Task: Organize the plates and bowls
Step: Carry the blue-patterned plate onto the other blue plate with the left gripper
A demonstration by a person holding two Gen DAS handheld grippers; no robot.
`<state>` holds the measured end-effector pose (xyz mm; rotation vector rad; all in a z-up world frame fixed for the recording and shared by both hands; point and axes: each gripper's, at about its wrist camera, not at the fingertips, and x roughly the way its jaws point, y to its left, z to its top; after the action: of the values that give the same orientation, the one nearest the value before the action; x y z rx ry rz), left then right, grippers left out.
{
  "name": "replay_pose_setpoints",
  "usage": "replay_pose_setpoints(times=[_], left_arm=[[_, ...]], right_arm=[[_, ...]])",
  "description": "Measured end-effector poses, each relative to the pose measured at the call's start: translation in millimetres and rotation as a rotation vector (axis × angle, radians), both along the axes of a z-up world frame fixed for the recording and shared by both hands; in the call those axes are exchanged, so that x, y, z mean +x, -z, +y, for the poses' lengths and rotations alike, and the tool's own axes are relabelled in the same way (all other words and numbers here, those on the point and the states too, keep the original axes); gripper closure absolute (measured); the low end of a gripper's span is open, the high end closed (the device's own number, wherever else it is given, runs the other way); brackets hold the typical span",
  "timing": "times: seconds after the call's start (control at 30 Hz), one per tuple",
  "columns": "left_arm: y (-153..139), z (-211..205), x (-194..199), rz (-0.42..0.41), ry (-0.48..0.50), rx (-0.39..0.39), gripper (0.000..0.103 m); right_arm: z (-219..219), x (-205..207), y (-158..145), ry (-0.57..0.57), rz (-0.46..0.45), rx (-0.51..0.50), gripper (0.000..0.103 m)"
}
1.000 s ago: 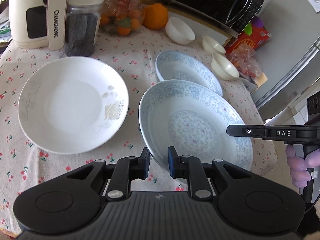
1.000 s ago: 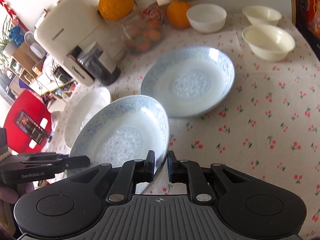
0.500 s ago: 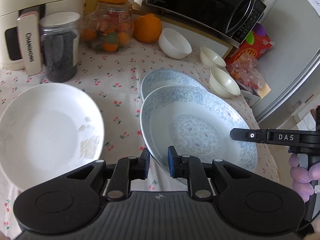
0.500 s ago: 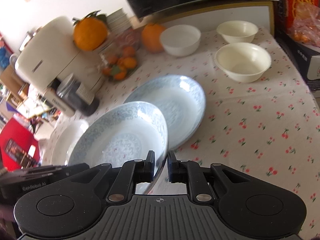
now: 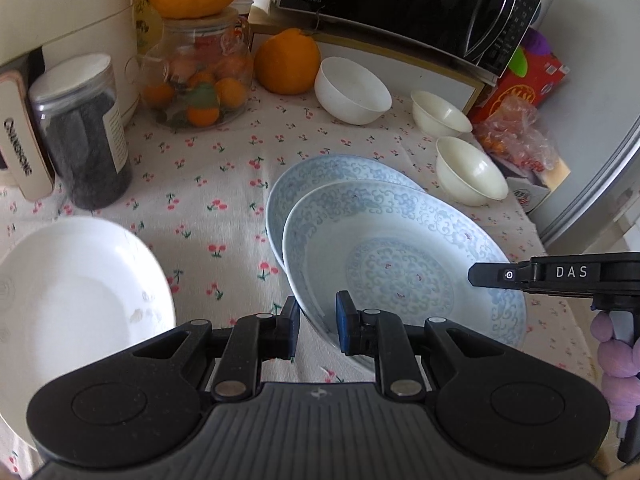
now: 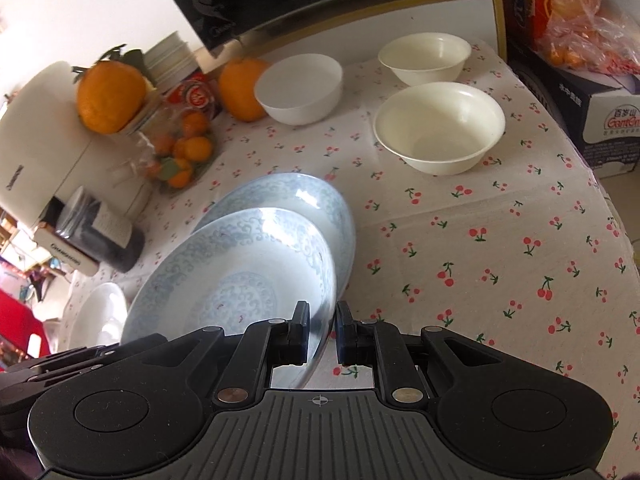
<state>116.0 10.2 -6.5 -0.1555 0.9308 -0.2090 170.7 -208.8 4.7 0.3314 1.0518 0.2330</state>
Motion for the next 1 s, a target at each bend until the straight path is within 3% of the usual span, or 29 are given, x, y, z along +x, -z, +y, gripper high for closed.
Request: replay_pose_setpoints(times=[0.23,0.63,1.0], left_arm=[[4,-8,11,0.002,-0.025,0.055,0.086],[8,-27,19,-0.039,-0.025,0.2,0.085],[13,-43,21,-0.098,0.007,0.353,0.082]], right_arm=[[6,7,1,0.034,0.015,-0.047,0.089],[24,10,-5,0.034,-0.013,-0.203,0.089],[33,19,0,0.041,-0.045,-0.271,0.09]])
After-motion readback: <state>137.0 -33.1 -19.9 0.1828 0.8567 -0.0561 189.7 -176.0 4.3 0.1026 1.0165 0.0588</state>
